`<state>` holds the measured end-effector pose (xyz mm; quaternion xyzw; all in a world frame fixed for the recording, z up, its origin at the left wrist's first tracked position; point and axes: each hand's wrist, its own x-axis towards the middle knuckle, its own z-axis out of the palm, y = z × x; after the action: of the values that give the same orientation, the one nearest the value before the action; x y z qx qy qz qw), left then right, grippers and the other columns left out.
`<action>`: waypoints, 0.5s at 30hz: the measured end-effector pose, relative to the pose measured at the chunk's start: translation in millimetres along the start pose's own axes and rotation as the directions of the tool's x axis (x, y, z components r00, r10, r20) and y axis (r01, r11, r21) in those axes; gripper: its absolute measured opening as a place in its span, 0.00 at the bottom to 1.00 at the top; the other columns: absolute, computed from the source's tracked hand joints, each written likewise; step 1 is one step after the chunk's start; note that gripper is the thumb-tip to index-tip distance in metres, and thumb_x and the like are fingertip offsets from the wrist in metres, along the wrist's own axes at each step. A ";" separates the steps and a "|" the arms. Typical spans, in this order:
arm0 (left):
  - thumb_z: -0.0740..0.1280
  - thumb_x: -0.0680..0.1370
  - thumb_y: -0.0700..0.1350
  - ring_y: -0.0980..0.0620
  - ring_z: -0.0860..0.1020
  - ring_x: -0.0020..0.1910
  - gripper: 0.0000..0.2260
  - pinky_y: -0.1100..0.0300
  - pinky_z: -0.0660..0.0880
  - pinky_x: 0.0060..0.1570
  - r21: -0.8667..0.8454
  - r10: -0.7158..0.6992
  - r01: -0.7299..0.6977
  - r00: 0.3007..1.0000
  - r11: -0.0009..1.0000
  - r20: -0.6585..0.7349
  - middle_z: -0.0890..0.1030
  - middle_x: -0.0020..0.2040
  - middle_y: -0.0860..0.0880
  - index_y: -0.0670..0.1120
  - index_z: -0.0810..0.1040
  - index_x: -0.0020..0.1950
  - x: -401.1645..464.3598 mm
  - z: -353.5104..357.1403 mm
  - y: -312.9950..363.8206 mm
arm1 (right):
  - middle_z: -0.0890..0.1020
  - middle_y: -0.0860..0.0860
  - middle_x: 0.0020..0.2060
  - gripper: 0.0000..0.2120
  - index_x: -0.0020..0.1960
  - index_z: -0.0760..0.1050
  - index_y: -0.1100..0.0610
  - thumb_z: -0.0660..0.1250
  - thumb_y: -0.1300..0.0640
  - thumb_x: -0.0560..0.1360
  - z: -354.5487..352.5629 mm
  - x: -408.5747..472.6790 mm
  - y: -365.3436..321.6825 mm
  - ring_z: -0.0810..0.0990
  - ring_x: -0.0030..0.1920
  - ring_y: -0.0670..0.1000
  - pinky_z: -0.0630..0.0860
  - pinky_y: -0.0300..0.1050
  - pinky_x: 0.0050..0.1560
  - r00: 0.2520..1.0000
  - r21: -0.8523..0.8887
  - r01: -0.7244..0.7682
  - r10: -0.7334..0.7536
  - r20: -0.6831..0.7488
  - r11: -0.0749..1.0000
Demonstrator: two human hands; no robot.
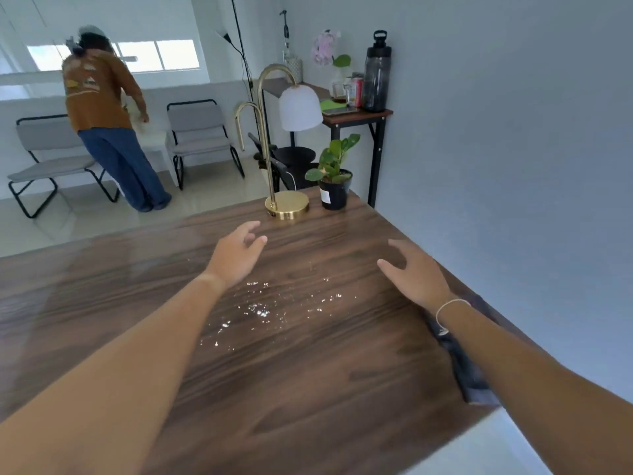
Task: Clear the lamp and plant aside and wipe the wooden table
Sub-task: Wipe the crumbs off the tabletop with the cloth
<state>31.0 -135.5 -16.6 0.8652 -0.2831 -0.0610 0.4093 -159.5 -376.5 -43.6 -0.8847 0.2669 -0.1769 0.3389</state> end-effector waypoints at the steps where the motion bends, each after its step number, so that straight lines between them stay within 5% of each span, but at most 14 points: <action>1: 0.57 0.78 0.53 0.49 0.75 0.57 0.21 0.54 0.67 0.61 0.021 0.016 -0.016 1.000 1.000 0.008 0.73 0.67 0.45 0.52 0.64 0.70 -11.0 2.1 -3.4 | 0.67 0.50 0.72 0.26 0.70 0.65 0.52 0.63 0.45 0.75 -3.0 -19.0 3.0 0.66 0.70 0.52 0.61 0.47 0.69 1.000 -0.103 -0.003 0.003 -0.003 0.995; 4: 0.58 0.78 0.52 0.51 0.76 0.54 0.20 0.58 0.66 0.57 0.057 0.030 -0.032 0.999 0.998 0.027 0.72 0.68 0.44 0.51 0.65 0.70 -36.4 7.3 -11.5 | 0.64 0.51 0.74 0.28 0.72 0.63 0.52 0.58 0.40 0.76 -11.7 -64.1 13.4 0.58 0.74 0.55 0.52 0.56 0.74 0.999 -0.398 -0.051 0.054 -0.004 0.916; 7: 0.58 0.78 0.52 0.47 0.73 0.63 0.20 0.56 0.65 0.60 0.079 0.021 -0.026 0.998 0.997 0.057 0.72 0.68 0.44 0.51 0.66 0.69 -52.2 10.9 -15.1 | 0.58 0.51 0.76 0.31 0.73 0.58 0.50 0.52 0.35 0.75 -19.7 -96.1 26.8 0.51 0.76 0.59 0.47 0.63 0.73 0.984 -0.584 -0.160 0.177 -0.028 0.796; 10: 0.58 0.78 0.52 0.46 0.70 0.66 0.20 0.55 0.64 0.62 0.101 0.023 -0.029 0.998 0.994 0.060 0.72 0.68 0.45 0.52 0.66 0.69 -65.5 12.0 -14.5 | 0.55 0.51 0.76 0.30 0.74 0.55 0.46 0.50 0.35 0.76 -21.5 -112.7 35.4 0.51 0.75 0.61 0.54 0.65 0.70 0.956 -0.593 -0.262 0.287 -0.055 0.761; 15: 0.58 0.78 0.52 0.47 0.75 0.60 0.20 0.57 0.66 0.60 0.147 0.020 -0.027 0.999 0.989 0.042 0.72 0.68 0.45 0.50 0.67 0.69 -82.4 1.5 -19.5 | 0.64 0.53 0.73 0.20 0.72 0.61 0.51 0.48 0.50 0.81 -19.9 -110.1 36.2 0.62 0.70 0.61 0.63 0.60 0.67 0.960 -0.590 -0.279 0.244 -0.141 0.758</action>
<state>-29.4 -82.2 -42.4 0.8884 -0.3053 -0.0526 0.3388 -269.6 -344.1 -69.2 -0.8949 0.4393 -0.0581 0.0528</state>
